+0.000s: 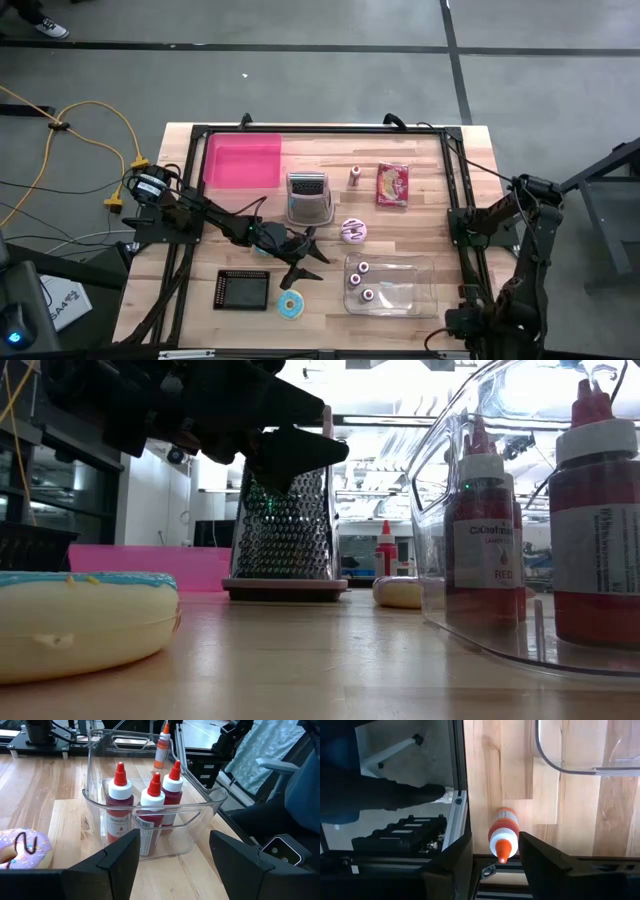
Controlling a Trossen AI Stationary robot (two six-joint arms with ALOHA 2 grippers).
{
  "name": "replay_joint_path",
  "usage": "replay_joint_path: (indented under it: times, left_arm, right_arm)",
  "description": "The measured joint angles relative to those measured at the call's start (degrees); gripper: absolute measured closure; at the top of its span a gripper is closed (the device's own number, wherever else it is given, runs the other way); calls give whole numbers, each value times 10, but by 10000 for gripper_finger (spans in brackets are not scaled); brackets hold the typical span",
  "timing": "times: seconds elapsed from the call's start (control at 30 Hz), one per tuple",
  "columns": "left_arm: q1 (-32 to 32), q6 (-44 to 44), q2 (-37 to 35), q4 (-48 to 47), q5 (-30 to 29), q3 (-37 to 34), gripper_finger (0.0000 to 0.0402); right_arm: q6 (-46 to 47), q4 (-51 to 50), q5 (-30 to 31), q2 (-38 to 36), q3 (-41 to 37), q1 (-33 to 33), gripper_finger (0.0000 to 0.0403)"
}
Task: Pick & Place Food Item
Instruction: Put the bottom orange food coloring bottle into the transparent bin
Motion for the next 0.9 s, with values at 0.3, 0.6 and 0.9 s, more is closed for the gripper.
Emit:
replay_joint_path:
  times: [0.3,0.6,0.9]
  left_arm:
    - [0,0,0,0,0,0,168]
    - [0,0,0,0,0,0,168]
    - [0,0,0,0,0,0,168]
  right_arm:
    - [7,-8,4,1,0,6,195]
    - [36,-10,4,6,-17,20,166]
    - [36,-8,7,21,-17,29,154]
